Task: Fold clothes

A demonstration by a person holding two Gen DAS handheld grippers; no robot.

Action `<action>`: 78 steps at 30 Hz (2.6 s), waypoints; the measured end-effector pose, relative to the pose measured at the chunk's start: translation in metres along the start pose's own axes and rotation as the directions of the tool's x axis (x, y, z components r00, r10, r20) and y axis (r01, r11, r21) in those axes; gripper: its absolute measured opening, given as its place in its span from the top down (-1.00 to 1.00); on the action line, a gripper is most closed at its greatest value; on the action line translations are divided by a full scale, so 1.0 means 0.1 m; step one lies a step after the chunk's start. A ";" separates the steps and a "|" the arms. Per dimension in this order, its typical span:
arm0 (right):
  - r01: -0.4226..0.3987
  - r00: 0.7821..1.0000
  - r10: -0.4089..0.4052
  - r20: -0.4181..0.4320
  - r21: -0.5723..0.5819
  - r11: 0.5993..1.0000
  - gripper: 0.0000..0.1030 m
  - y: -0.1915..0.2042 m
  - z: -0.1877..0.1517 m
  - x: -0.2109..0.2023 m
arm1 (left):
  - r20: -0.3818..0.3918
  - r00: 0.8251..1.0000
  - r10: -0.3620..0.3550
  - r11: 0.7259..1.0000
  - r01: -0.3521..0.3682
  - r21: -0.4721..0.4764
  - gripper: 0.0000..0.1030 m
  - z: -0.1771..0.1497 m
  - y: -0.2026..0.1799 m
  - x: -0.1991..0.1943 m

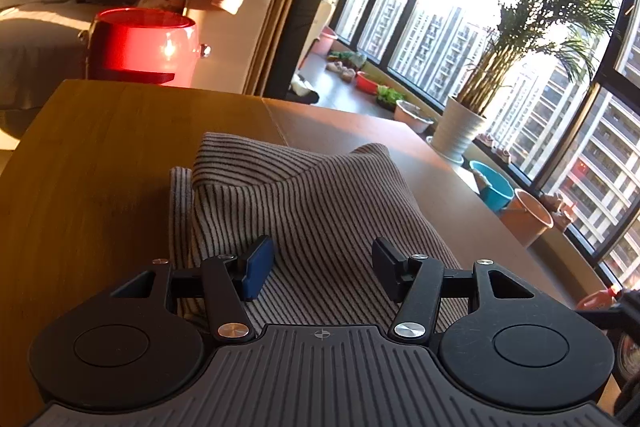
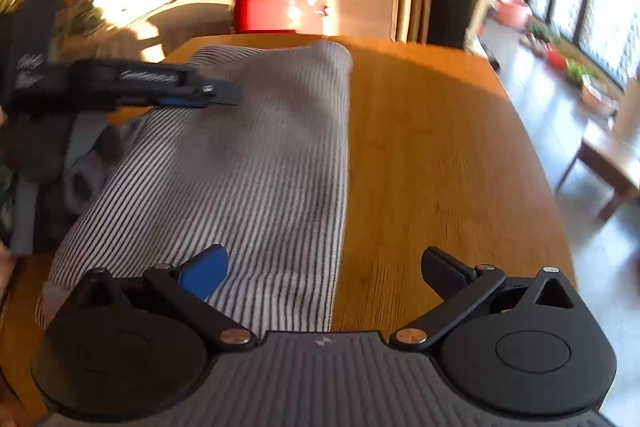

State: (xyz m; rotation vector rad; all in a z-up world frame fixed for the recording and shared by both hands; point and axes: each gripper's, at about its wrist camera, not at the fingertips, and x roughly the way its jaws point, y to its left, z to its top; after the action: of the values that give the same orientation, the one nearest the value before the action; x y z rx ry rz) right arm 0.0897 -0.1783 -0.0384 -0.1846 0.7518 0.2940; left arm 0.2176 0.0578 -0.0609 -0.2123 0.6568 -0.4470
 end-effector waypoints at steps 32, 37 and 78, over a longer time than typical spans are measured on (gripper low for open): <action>-0.434 0.901 0.430 -0.065 -0.098 0.895 0.09 0.43 0.04 -0.18 | 0.049 0.995 0.083 0.956 -0.093 0.278 -0.82 -0.08 -0.26 -1.14; -0.493 0.855 0.513 -0.081 0.186 0.850 0.17 0.12 0.01 -0.16 | 0.029 0.999 -0.037 0.915 0.022 0.403 -0.85 -0.33 -0.38 -1.46; 0.039 0.988 0.029 0.153 -0.424 0.905 -0.45 -0.15 -0.84 -0.83 | -0.128 0.986 -0.107 0.866 0.156 0.476 -0.09 -0.70 -0.62 -0.87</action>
State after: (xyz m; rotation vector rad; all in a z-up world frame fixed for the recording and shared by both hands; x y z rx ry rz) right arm -0.0172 -0.2319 -0.0403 -0.5728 0.5221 0.4619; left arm 0.0916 0.0397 -0.0473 0.2468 0.6070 -0.7436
